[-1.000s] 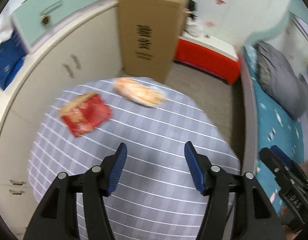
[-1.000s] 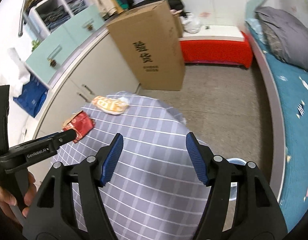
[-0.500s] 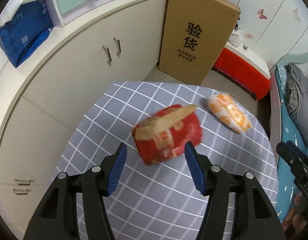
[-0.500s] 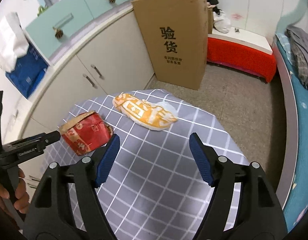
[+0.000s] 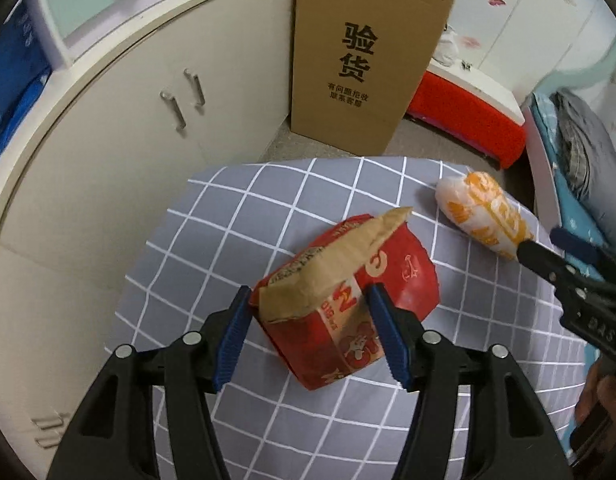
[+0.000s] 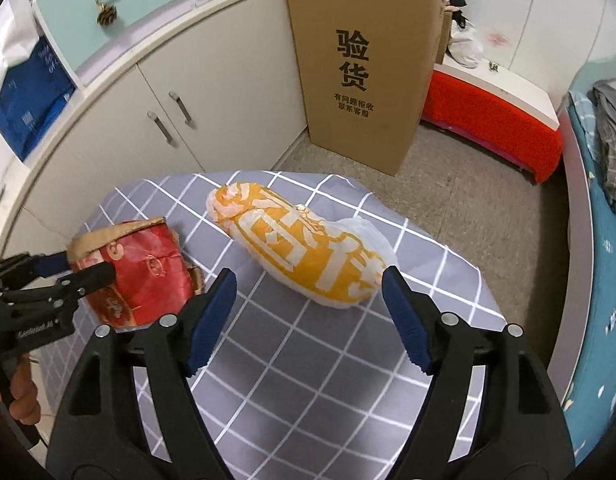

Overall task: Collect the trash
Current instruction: 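Grasp the red snack bag with the left tool while the right tool grasps the orange packet, then carry the red bag and orange packet to the bucket and open the right tool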

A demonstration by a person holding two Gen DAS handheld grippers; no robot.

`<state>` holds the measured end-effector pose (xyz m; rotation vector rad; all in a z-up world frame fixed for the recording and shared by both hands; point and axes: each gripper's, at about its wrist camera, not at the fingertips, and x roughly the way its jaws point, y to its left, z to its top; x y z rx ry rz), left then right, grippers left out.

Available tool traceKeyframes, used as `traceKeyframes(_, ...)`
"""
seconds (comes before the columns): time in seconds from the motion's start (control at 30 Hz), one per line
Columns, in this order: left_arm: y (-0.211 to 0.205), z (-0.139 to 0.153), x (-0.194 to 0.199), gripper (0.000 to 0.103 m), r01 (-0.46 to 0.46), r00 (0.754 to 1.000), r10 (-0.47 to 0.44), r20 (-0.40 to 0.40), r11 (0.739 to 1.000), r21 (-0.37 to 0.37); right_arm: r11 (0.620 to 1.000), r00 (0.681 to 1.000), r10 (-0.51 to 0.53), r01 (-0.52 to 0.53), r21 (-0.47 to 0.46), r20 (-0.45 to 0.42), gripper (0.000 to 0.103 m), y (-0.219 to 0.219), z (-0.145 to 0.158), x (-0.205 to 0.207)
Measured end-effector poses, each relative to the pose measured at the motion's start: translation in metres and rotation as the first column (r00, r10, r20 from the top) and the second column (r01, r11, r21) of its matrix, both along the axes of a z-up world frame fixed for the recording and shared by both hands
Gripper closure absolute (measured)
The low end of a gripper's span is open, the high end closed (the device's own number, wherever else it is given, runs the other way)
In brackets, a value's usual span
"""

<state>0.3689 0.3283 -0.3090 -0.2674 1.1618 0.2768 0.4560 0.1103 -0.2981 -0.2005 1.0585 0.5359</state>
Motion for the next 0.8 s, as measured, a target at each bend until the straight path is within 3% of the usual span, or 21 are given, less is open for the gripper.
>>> traceKeyframes(0.17,0.004,-0.002,0.003,0.044,-0.003,1.0,0.004,0.027,0.999,-0.042,0.999,1.0,-0.003,0.004,-0.036,0.007,0.029,0.005,-0.012,0.014)
traceKeyframes(0.3,-0.001,0.001,0.002,0.057,0.012,0.999,-0.01,0.051,0.999,-0.036,0.998,1.0,0.02,-0.02,-0.052,0.016,0.028,0.011,-0.018,0.022)
traceKeyframes(0.4,-0.006,0.007,0.001,0.065,0.016,0.997,-0.012,0.074,0.998,-0.053,0.997,0.998,0.056,-0.057,-0.06,-0.023,0.028,0.016,-0.027,0.024)
traceKeyframes(0.47,-0.01,0.011,0.001,0.068,0.016,0.997,-0.012,0.082,0.999,-0.048,0.997,0.997,0.068,-0.07,-0.046,-0.041,0.041,0.016,-0.029,0.023)
traceKeyframes(0.5,-0.012,0.013,0.001,0.07,0.015,0.996,-0.011,0.086,0.999,-0.048,0.996,0.996,0.076,-0.078,-0.04,-0.052,0.057,0.016,-0.03,0.022)
traceKeyframes(0.53,-0.015,0.016,0.0,0.07,0.012,0.996,-0.007,0.092,0.999,-0.052,0.996,0.995,0.081,-0.083,-0.035,-0.058,0.06,0.017,-0.03,0.021)
traceKeyframes(0.8,-0.052,0.046,-0.006,0.073,0.023,0.992,-0.02,0.126,0.999,-0.025,0.995,0.992,0.095,-0.093,0.028,-0.078,0.068,-0.002,-0.006,-0.005)
